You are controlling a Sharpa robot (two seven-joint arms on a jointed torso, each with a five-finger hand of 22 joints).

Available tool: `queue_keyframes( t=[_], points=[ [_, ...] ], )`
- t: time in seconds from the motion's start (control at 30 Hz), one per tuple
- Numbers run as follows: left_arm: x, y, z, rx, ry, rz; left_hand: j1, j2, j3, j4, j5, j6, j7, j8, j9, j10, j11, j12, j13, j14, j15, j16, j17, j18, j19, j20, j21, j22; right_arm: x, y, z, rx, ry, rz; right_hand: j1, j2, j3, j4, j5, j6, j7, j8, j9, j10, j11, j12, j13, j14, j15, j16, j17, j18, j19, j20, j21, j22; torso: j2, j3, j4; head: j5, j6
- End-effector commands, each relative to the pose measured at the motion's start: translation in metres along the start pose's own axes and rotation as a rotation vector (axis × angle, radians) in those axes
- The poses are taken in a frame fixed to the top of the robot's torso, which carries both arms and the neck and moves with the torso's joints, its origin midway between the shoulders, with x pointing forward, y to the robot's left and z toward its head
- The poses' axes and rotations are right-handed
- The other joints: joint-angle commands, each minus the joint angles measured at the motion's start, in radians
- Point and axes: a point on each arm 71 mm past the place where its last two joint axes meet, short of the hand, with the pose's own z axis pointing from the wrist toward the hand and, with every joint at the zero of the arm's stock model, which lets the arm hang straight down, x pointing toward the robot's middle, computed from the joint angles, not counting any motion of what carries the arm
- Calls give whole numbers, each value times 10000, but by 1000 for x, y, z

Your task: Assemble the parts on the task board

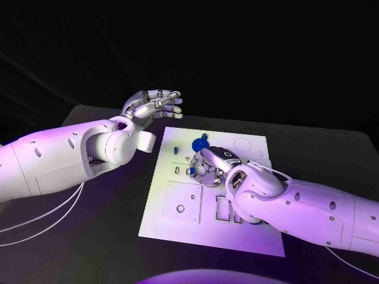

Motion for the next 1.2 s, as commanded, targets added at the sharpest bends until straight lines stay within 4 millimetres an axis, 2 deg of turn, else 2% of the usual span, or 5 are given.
queue_keyframes(
  t=[0.03,0.17,0.63,0.93,1.2],
  points=[
    [2,0,0,44,200,-122,-99,0,54,31,37,-62,345,-19,10,-2,47,-24,10,-55,-18,38,11,173,-59,15,65,9,2,-2,0,62,86,-167,-61,-67,37,-24,60,-71,-4,18,5,23,-22,-62,1295,899,-35,-8,2008,-87,-36,-23,-33,240,5,2,-4,-1,-9],
    [2,0,0,44,199,-121,-99,0,54,31,37,-62,345,-19,10,-2,47,-24,10,-55,-18,38,11,173,-59,15,65,9,2,-3,0,111,119,-193,-91,-105,50,-29,62,-132,20,-7,-6,-5,-5,-94,1264,895,-20,-16,1987,-82,-51,-15,-58,222,-3,-8,-1,-13,-19],
    [2,0,1,41,209,-125,-99,0,54,31,37,-62,345,-19,10,-2,47,-24,10,-55,-18,38,11,173,-59,15,65,9,1,-3,-1,109,26,-201,-138,-219,65,-56,61,-260,71,-59,-29,-43,39,-137,1226,891,14,-23,1971,-80,-63,11,-82,213,5,3,-3,-39,-29],
    [2,0,1,37,211,-126,-99,0,54,31,37,-62,345,-19,10,-2,47,-24,10,-55,-18,38,11,173,-59,15,65,9,1,-3,-1,119,2,-231,-201,-310,51,-50,57,-333,104,-87,-43,-59,70,-155,1211,888,41,-29,1959,-79,-65,33,-92,214,5,-2,0,-45,-42],
    [2,0,2,26,233,-135,-120,-3,67,20,38,-71,346,-20,17,-7,48,-27,9,-76,-16,44,33,178,-90,23,89,17,1,-2,-1,54,-90,-192,-277,-462,25,-39,59,-510,169,-166,-81,-186,126,-303,1062,879,88,-43,1923,-67,-97,75,-151,175,3,0,-1,-63,-33]
  ],
)
